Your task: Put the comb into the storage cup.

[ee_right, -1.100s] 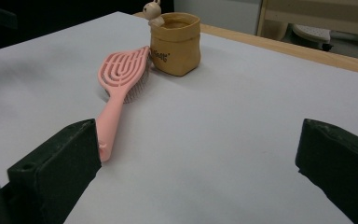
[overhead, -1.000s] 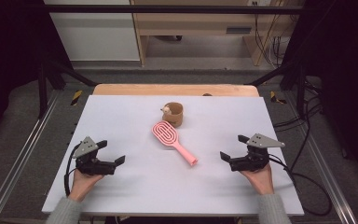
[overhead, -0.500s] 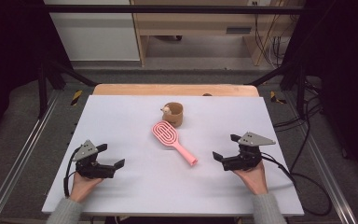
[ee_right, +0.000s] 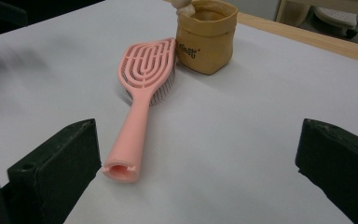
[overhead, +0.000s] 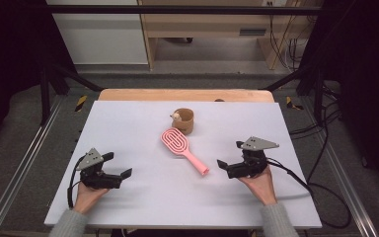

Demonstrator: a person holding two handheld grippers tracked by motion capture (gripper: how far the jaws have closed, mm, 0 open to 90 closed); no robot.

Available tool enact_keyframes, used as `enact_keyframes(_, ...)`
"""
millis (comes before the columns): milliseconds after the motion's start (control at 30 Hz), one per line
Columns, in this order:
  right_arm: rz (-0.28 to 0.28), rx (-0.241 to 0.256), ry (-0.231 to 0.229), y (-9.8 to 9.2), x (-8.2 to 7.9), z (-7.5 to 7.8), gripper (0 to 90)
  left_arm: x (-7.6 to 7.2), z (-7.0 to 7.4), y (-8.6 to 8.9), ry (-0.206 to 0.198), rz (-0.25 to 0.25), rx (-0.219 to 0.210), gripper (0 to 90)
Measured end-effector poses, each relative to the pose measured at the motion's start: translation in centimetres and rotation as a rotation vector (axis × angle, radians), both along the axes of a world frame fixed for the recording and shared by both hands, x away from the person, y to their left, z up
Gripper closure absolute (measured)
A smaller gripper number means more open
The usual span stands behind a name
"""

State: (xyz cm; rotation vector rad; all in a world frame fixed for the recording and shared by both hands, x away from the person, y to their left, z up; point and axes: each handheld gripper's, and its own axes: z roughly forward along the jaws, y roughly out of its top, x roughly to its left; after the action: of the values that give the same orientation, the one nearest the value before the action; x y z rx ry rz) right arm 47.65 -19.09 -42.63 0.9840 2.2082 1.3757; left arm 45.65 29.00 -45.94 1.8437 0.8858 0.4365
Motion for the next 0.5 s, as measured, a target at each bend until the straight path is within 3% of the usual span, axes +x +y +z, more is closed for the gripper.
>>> enact_keyframes(500,0.025,-0.03,0.022,3.4,1.4,0.8,0.3,0.1,-0.1,0.0,0.009,0.0,0.002,0.0)
